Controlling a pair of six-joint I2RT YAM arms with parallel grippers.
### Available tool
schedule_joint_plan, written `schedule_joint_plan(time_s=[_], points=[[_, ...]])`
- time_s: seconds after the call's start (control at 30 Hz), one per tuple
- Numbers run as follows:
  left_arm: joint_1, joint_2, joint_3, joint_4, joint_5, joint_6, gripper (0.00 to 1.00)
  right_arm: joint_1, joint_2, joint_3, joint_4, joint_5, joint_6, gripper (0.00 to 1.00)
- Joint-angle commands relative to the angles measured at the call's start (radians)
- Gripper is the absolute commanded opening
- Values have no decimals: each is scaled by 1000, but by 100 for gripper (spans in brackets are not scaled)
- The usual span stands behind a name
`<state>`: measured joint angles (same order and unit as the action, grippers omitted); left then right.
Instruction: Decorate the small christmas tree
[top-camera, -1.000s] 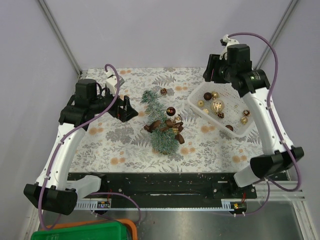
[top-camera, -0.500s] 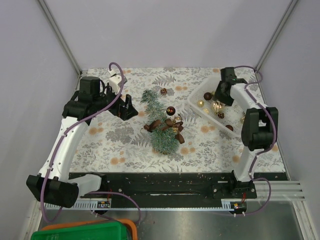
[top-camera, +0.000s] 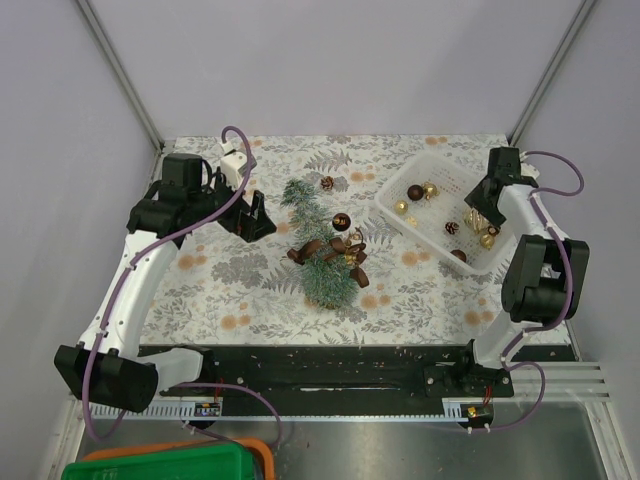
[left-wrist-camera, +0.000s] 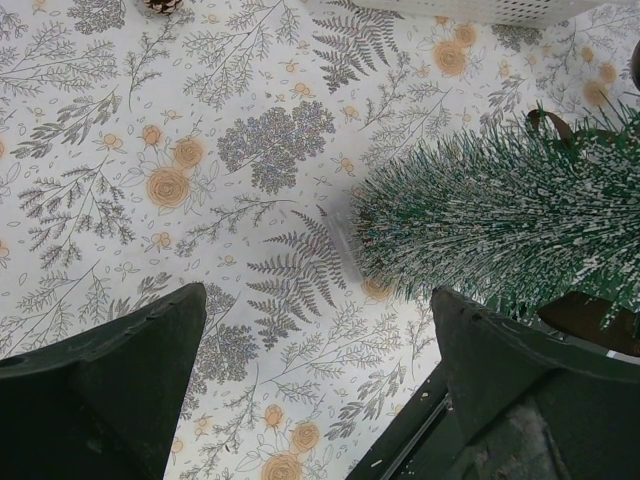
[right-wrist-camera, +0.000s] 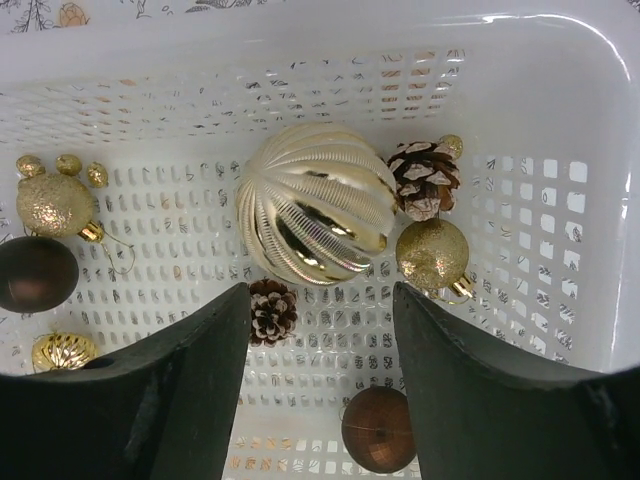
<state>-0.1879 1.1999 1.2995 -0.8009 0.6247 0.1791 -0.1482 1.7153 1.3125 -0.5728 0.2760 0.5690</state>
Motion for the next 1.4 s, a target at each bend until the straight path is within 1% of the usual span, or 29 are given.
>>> schedule_joint_plan(time_s=[0.0,0.1,0.13,0.27,0.37,0.43,0.53,0.67,0.8,1.0,1.07,1.1,1.27,1.37], points=[[-2,-34,-17,20,10,30,99,4,-31,39,10,67,9,67],[-1,-45,-28,25,7,36,99,-7,-33,67,-22,141,6,68],[-1,-45,-28,25,10,36,99,-13,-39,70,-22,138,9,67],[-2,-49,-43,38,20,33,99,-14,-72,56,-10,86,6,63],[-2,-42,-43,40,23,37,99,-4,-101,-1,34,-61,18,63],[-2,-39,-42,42,23,37,99,30,-115,-47,69,-128,20,63],[-2,-36,-46,45,26,39,99,111,-115,-67,73,-106,-21,66],[-1,-37,-43,45,21,43,99,144,-117,-88,94,-115,-24,68],[-1,-37,-37,43,18,37,99,144,-59,-79,116,-124,-20,70],[-1,-34,-16,26,10,36,99,144,96,10,82,-67,-41,71],[-1,-33,-11,22,4,39,99,144,124,19,86,-55,-43,71],[-2,-33,0,17,1,39,99,174,150,30,83,-22,-49,71],[-1,-26,12,9,3,31,99,202,188,40,83,43,-61,71],[-1,-25,14,9,4,26,99,208,201,42,91,39,-57,69]])
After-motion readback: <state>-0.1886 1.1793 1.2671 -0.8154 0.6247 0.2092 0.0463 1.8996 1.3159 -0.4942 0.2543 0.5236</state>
